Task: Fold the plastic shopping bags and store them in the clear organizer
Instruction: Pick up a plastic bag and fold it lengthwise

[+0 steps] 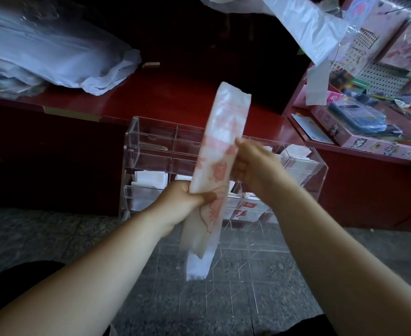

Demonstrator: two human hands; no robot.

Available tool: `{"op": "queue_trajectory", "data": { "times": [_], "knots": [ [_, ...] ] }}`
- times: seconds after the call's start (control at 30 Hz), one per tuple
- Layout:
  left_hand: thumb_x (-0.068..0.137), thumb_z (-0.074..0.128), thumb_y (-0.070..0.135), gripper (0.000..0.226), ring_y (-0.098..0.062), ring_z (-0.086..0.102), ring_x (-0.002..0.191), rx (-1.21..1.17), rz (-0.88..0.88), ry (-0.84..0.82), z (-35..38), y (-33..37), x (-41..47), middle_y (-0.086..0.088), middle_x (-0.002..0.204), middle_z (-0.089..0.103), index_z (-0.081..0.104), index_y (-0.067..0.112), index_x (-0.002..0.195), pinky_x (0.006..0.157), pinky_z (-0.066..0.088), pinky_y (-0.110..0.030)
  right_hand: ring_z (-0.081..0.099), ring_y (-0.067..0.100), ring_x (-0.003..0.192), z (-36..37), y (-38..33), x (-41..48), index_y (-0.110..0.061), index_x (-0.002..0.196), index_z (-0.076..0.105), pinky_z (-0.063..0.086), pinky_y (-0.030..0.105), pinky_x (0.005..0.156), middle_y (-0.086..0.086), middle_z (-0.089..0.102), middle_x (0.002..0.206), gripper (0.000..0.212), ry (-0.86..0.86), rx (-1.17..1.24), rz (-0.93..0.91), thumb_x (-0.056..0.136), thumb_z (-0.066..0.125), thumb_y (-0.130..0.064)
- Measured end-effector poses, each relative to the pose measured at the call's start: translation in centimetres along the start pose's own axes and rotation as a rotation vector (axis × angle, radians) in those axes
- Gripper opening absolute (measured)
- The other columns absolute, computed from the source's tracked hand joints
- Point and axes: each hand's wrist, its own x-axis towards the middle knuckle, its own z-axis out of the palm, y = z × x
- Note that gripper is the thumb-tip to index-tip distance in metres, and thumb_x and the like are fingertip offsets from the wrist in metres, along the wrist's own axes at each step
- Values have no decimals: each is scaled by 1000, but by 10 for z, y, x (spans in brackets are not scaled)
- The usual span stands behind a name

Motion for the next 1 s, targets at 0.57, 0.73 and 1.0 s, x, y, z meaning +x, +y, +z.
{"op": "queue_trajectory", "data": {
  "times": [0.57, 0.73, 1.0],
  "knots": [
    [74, 69, -1, 23, -8, 63, 73, 128, -170, -1, 10, -28, 2, 6, 76, 67, 62, 20, 78, 63, 50, -17, 62, 12, 59, -19, 82, -32, -11, 82, 60, 51, 21, 51, 5, 63, 73, 26, -31, -25, 298, 96, 43, -24],
    [73, 69, -2, 21, -11, 62, 73, 59, -161, 123, 5, -26, 13, 6, 74, 66, 61, 18, 75, 66, 48, -22, 63, 14, 73, -26, 102, -44, -9, 93, 61, 54, 26, 67, 7, 65, 87, 16, -222, -107, 355, 86, 61, -24],
    [74, 69, 3, 18, -6, 62, 76, 46, -281, -55, 8, -29, 7, 8, 74, 68, 63, 20, 79, 69, 47, -20, 61, 16, 68, -27, 112, -55, -7, 83, 63, 52, 26, 64, 8, 64, 81, 15, -217, -150, 388, 91, 52, -13]
  ]
}}
